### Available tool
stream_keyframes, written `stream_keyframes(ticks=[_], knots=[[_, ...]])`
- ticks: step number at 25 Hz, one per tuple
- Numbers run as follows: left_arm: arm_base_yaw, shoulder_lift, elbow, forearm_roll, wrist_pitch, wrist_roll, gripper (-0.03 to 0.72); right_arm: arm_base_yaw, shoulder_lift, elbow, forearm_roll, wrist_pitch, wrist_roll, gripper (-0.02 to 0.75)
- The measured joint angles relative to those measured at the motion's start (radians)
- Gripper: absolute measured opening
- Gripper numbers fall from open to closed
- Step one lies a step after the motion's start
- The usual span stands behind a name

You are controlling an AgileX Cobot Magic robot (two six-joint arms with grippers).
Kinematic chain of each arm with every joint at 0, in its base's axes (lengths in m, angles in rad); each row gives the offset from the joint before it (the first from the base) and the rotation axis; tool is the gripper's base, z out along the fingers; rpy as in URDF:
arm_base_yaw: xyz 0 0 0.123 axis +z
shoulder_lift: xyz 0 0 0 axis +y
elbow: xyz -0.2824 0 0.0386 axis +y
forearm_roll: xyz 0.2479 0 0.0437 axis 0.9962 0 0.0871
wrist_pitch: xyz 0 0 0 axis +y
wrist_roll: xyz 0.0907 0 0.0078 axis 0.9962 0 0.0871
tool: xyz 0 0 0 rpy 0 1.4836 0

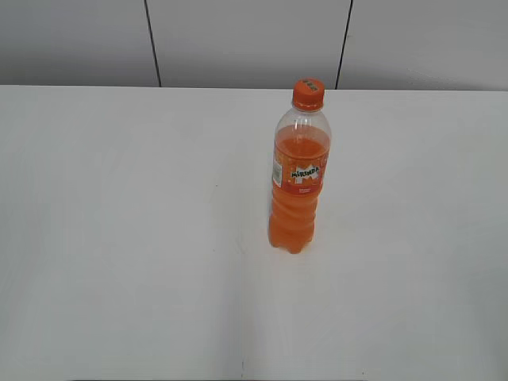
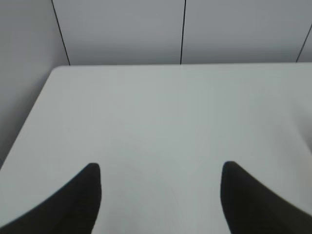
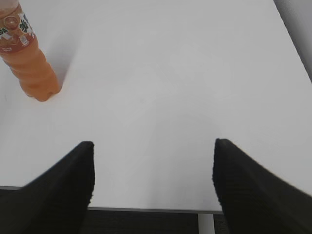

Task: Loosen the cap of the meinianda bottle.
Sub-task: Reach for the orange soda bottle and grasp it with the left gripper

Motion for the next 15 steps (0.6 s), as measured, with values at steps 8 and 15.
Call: stream_keyframes(ticks=[8, 15], knots=[[0.0, 0.356, -0.17, 0.007, -0.341, 0.035, 0.471, 0.0, 0.0, 0.0, 0.0, 0.0, 0.0, 0.566], [-0.009, 0.67, -0.241, -0.078, -0.628, 0.047, 0.471, 0.0, 0.0, 0.0, 0.0, 0.0, 0.0, 0.566]])
